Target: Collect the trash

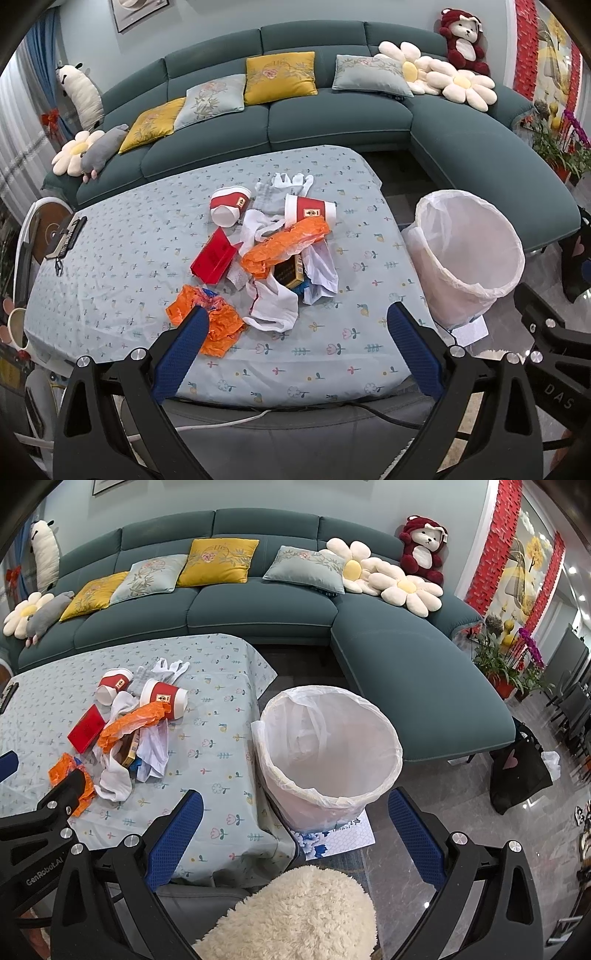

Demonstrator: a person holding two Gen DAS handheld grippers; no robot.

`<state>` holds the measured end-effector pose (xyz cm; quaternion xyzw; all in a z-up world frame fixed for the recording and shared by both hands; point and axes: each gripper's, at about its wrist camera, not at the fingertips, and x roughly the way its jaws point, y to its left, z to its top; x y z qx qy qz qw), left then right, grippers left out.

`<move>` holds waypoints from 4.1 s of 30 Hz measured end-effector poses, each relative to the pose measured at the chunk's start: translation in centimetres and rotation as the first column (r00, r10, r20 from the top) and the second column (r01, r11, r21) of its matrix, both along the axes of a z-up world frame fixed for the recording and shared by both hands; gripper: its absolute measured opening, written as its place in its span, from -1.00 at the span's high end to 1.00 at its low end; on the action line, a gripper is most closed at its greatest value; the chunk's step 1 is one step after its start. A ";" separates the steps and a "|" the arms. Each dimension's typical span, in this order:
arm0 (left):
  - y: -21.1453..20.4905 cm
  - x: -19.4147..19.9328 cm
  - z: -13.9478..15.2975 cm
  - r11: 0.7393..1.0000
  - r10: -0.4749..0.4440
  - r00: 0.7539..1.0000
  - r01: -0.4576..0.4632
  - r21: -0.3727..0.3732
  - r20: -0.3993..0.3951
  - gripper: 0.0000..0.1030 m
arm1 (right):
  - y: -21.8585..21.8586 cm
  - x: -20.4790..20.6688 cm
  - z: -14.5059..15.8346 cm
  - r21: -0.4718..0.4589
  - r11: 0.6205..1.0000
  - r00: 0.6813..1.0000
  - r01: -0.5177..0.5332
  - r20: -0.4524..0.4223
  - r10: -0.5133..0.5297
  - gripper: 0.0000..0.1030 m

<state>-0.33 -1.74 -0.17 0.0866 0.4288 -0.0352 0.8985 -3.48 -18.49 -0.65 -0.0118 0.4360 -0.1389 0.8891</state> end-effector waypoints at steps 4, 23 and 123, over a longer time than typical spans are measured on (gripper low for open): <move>-0.2 -0.2 0.2 1.000 -0.019 1.000 0.020 -0.003 0.014 -0.80 | 0.0 0.0 0.0 0.000 1.000 1.000 0.000 0.000 0.000 -0.86; 0.4 0.0 0.1 1.000 0.003 1.000 -0.002 -0.021 0.023 -0.80 | -0.2 0.2 0.2 -0.004 1.000 1.000 0.003 0.001 -0.003 -0.86; 16.9 8.7 -11.9 0.954 0.161 0.933 -0.231 -0.193 -0.321 0.99 | 17.3 12.2 -11.2 0.257 0.921 0.926 -0.293 -0.162 0.340 0.74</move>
